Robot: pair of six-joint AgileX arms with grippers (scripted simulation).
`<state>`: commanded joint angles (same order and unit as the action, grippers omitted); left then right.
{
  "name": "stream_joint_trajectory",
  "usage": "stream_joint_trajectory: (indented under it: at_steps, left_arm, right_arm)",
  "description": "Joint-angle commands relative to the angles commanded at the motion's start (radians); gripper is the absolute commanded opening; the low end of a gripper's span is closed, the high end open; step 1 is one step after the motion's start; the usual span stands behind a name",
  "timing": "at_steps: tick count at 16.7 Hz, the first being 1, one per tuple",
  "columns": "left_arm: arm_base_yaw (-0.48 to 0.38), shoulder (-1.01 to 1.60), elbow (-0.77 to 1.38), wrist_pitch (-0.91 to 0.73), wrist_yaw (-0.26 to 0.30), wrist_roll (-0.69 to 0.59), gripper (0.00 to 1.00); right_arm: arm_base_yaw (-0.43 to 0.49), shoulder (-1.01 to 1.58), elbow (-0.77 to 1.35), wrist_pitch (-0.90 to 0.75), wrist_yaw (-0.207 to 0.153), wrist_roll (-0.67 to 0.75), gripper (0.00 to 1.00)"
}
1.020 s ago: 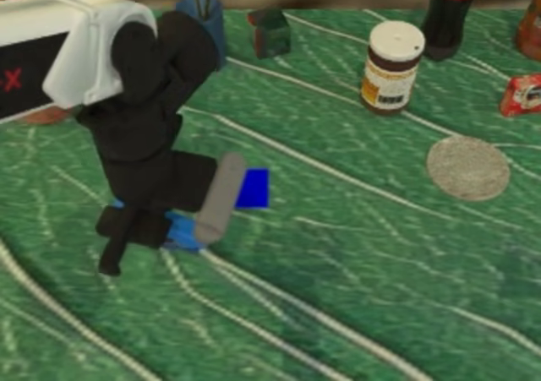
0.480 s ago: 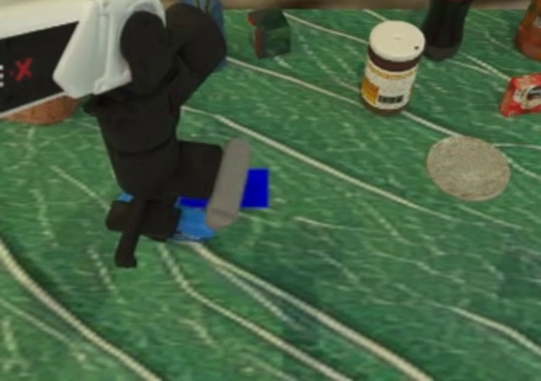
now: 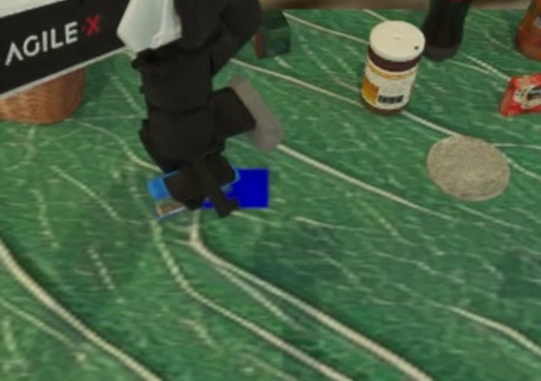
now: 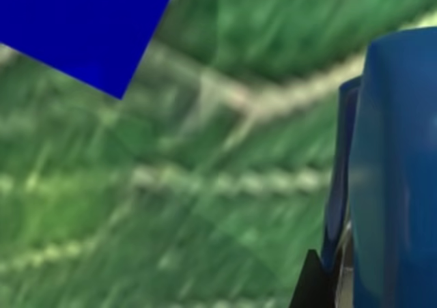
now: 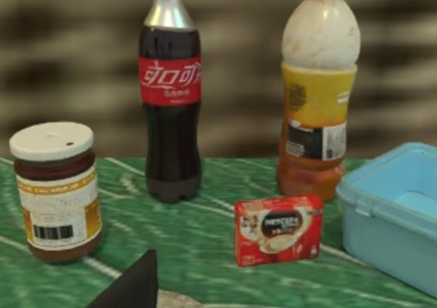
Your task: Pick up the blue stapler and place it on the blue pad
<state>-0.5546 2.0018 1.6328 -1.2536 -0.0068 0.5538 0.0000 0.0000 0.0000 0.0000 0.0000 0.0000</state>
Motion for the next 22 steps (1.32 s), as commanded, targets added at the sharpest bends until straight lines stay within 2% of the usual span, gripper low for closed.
stream_joint_trajectory:
  at_steps: [4,11,14,18,22]
  left_arm:
    - [0.004,0.118,0.147,-0.069,0.001,-0.518,0.0]
    - [0.014,0.312,0.396,-0.182,0.001,-1.537,0.0]
    - [0.023,0.364,0.489,-0.209,0.002,-1.931,0.0]
    - [0.04,0.39,0.581,-0.215,0.003,-2.325,0.0]
    - [0.052,0.391,0.635,-0.207,0.004,-2.55,0.0]
  right_arm:
    - [0.0,0.0,0.0,0.0,0.0,0.0,1.0]
    - [0.0,0.0,0.0,0.0,0.0,0.0,1.0]
    - [0.0,0.0,0.0,0.0,0.0,0.0,1.0]
    - [0.0,0.0,0.0,0.0,0.0,0.0,1.0]
    - [0.0,0.0,0.0,0.0,0.0,0.0,1.0]
